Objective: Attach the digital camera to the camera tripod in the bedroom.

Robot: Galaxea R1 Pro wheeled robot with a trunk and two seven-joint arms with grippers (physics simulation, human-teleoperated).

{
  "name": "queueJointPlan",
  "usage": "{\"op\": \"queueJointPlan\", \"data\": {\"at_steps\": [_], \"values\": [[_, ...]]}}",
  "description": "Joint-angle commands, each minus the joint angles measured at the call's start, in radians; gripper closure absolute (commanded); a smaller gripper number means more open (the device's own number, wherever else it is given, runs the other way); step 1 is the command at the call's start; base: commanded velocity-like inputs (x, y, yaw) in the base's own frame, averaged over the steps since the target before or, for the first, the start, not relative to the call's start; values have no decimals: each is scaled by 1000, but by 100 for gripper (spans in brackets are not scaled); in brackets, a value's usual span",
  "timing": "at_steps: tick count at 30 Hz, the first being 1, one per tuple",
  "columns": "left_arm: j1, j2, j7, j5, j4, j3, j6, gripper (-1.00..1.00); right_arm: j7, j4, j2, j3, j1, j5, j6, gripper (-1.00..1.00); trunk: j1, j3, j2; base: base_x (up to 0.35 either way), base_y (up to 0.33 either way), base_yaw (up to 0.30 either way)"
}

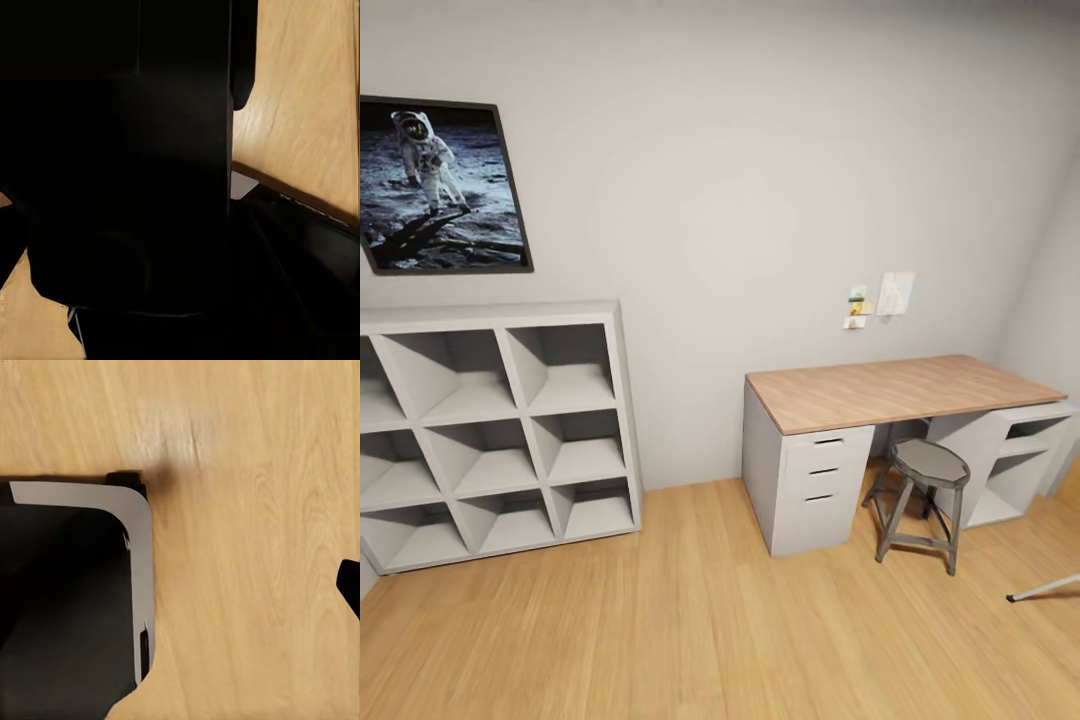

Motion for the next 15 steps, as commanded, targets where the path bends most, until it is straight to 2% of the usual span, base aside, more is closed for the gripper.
{"op": "queueJointPlan", "data": {"at_steps": [1,3,7,15], "values": [[-1,-1,0,-2,0,-8,0,100,1,3,-1,-9,0,8,-6,-100,-4,2,6,0,0,0],[0,-4,-1,-29,0,-8,-8,100,0,3,-1,-10,1,7,-10,-100,-11,8,20,0,0,0],[1,-7,-2,-57,0,-7,-14,100,1,3,0,-10,3,7,-15,-100,-27,21,48,0,0,0],[1,-10,-2,-73,0,-8,-17,100,1,3,2,-11,3,7,-18,-100,-57,46,104,0,0,0]]}}
